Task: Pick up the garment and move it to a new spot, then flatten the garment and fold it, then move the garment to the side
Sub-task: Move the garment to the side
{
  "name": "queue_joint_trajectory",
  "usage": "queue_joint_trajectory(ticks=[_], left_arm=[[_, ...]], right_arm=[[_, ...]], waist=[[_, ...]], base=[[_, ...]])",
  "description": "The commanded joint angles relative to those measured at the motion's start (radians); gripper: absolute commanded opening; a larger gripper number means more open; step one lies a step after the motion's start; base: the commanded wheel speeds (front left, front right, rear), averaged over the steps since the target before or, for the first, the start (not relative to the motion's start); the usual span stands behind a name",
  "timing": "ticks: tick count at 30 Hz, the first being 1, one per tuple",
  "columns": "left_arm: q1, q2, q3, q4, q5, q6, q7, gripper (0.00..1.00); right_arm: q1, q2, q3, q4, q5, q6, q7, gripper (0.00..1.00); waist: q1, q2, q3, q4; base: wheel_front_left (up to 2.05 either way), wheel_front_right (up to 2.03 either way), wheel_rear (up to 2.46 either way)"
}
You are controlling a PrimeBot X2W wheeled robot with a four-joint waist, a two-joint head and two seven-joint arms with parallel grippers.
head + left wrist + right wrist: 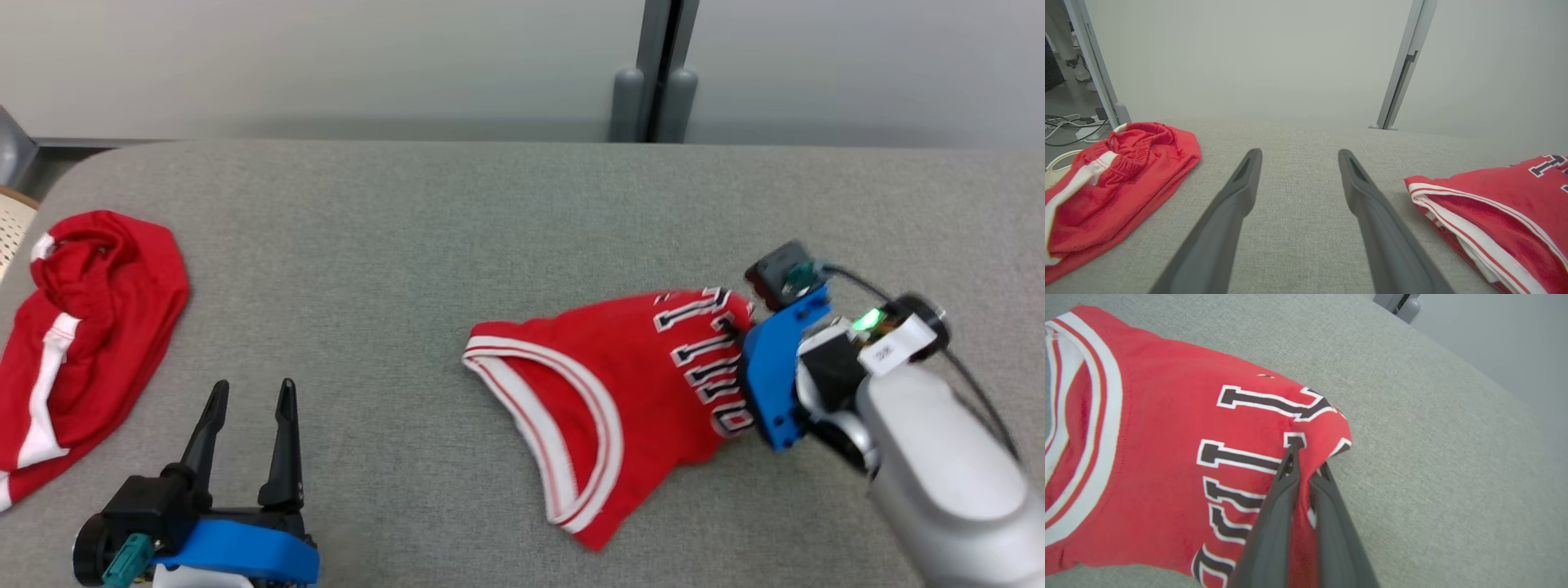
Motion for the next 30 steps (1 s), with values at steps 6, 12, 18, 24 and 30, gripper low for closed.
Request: queue_joint_trajectory(ticks=[6, 12, 18, 24, 30], left_arm=[[-0.057, -0.016, -0.009, 0.001, 0.018, -0.018, -0.023, 1.00], [-0.136, -0.018, 0.008, -0.036, 0.041, -0.037, -0.032, 1.00], [-0.214, 0.007, 0.020, -0.081, 0.073, -0.060, -0.033, 1.00], [-0.263, 0.049, 0.038, -0.134, 0.096, -0.074, -0.033, 1.00], [-0.286, 0.077, 0.050, -0.163, 0.102, -0.070, -0.032, 1.00]], right_arm=[[-0.200, -0.234, 0.197, -0.063, 0.065, 0.000, -0.008, 0.00], [-0.415, -0.417, 0.282, -0.048, 0.071, 0.000, -0.097, 0.00], [-0.525, -0.530, 0.221, 0.039, 0.065, 0.000, -0.164, 0.00], [-0.561, -0.596, 0.152, 0.083, 0.008, 0.000, -0.227, 0.00], [-0.588, -0.585, 0.101, 0.067, -0.074, -0.001, -0.260, 0.00]], waist=[[0.0000, -0.0001, 0.083, -0.042], [0.0000, -0.0001, 0.222, -0.090], [0.0000, -0.0001, 0.338, -0.114], [0.0000, -0.0001, 0.428, -0.146], [0.0000, -0.0001, 0.475, -0.173]], base=[[0.00, 0.00, 0.00], [0.00, 0.00, 0.00], [0.00, 0.00, 0.00], [0.00, 0.00, 0.00], [0.00, 0.00, 0.00]])
